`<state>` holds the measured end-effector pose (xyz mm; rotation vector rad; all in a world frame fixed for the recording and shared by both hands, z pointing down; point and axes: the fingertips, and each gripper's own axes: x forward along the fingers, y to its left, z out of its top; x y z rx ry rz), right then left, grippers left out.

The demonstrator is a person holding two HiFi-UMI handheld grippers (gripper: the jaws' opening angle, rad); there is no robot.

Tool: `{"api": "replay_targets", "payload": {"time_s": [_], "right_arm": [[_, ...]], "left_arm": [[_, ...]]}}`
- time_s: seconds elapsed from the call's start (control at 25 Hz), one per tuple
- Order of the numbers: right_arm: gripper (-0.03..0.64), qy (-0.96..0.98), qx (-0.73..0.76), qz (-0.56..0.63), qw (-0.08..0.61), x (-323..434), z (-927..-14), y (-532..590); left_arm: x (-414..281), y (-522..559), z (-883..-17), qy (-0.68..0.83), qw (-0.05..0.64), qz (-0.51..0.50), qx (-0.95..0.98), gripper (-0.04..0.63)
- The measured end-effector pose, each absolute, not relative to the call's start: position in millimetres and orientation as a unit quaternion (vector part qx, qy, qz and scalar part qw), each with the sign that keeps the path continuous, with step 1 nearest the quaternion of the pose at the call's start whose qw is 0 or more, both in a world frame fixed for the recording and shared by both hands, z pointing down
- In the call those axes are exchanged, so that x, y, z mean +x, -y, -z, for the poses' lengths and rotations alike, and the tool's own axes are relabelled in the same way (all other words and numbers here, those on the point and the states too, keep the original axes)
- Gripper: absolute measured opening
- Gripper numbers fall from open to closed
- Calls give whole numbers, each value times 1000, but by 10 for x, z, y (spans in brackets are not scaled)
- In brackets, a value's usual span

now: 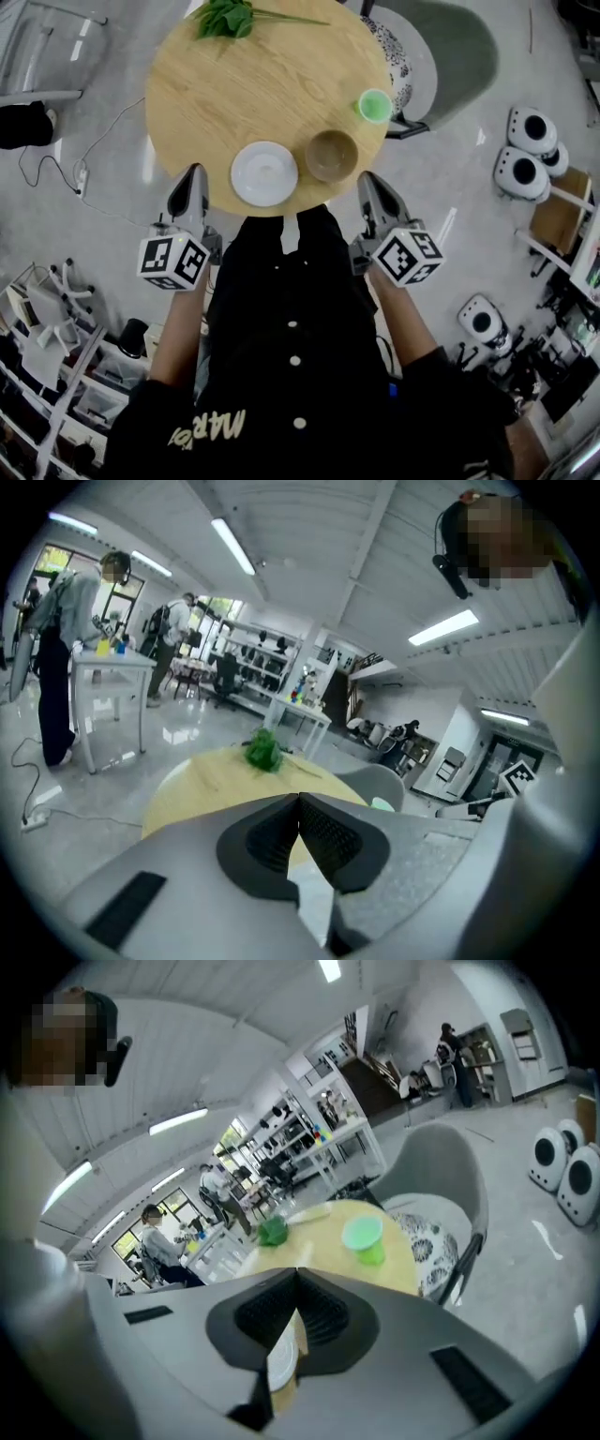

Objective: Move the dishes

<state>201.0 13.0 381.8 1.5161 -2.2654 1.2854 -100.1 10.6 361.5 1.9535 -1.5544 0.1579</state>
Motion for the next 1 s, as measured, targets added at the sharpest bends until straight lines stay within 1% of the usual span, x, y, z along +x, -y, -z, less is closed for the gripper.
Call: {"api": "replay_targets", "payload": {"time_s": [0.08,0.2,0.44,0.64,0.8,1.0], "right_arm": [[-3,761,515,-393,36,2239,-3477,66],[-5,777,533,-336,13,2495,-2945,307],[-3,816,552,-164,-41,2796,-1760,580],[-3,819,565,-78,-55,2952,-1027,454],[-3,814,578,-3,-65,3045,-588,423],[-3,808,583,49,-67,3102,-266,324]], "left_arm": [[-966,-74,-3248,600,274,-46,750,3],[-948,-50,-2686,613,209,-39,761,3],[-976,-6,-1681,623,100,-17,775,3],[-1007,-176,-954,632,22,-10,775,3],[-1058,-197,-541,636,-25,11,771,3],[-1144,-267,-202,635,-48,36,771,3]]}}
